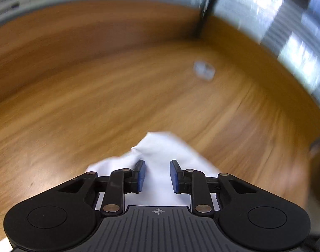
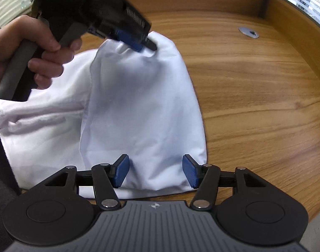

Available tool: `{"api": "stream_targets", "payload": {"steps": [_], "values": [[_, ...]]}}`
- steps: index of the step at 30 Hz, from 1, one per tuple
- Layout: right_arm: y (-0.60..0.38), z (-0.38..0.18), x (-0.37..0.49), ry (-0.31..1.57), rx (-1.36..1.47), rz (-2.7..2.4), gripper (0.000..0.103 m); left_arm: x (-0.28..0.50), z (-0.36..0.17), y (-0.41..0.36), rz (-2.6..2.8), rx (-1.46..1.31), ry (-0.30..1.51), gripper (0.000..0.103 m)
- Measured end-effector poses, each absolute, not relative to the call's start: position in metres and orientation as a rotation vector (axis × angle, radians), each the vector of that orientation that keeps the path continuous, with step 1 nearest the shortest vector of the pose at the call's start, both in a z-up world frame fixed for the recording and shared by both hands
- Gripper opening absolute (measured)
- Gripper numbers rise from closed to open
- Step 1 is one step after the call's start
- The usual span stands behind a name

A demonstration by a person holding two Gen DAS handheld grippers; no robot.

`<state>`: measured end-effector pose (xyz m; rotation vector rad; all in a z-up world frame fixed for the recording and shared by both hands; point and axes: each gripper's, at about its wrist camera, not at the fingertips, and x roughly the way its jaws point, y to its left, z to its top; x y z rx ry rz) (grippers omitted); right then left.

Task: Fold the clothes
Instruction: 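Open the right gripper and pull both grippers back from the shirt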

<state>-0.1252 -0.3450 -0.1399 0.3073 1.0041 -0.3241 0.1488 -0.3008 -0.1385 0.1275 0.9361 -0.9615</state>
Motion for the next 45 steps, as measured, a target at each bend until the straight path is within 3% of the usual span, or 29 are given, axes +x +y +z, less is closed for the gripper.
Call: {"api": "stream_targets", "payload": {"steps": [4,6,7,9,10,13,20,27,30,45], "values": [[-0.348,-0.131,-0.125,0.995,0.294,-0.335,0.063,0.163,-0.138,-0.306,-0.937,0.116,0.966,0.029],[-0.35,-0.129,-0.122,1.0,0.283,-0.327,0.062,0.169,-0.143,-0.3,-0.906,0.1,1.002,0.025],[-0.351,-0.129,-0.12,1.004,0.272,-0.32,0.063,0.172,-0.145,-0.298,-0.891,0.092,1.02,0.017],[-0.353,-0.122,-0.12,1.001,0.238,-0.309,0.062,0.179,-0.15,-0.293,-0.86,0.075,1.055,0.016],[-0.355,-0.117,-0.121,0.993,0.221,-0.294,0.062,0.182,-0.153,-0.29,-0.845,0.067,1.073,0.019],[-0.369,-0.099,-0.123,0.968,0.166,-0.233,0.063,0.175,-0.129,-0.274,-0.79,0.0,1.022,0.042],[-0.422,-0.071,-0.112,0.935,-0.025,0.105,0.065,0.12,-0.062,-0.218,-0.564,-0.068,0.891,0.044],[-0.473,-0.055,-0.082,0.92,-0.184,0.535,0.065,0.018,-0.036,-0.169,-0.171,-0.173,0.868,0.049],[-0.478,-0.045,-0.07,0.916,-0.268,0.65,0.067,-0.026,-0.029,-0.157,-0.03,-0.221,0.839,0.061],[-0.481,-0.006,-0.013,0.832,-0.569,1.058,0.069,-0.167,0.008,-0.224,0.44,-0.349,0.73,0.063]]}}
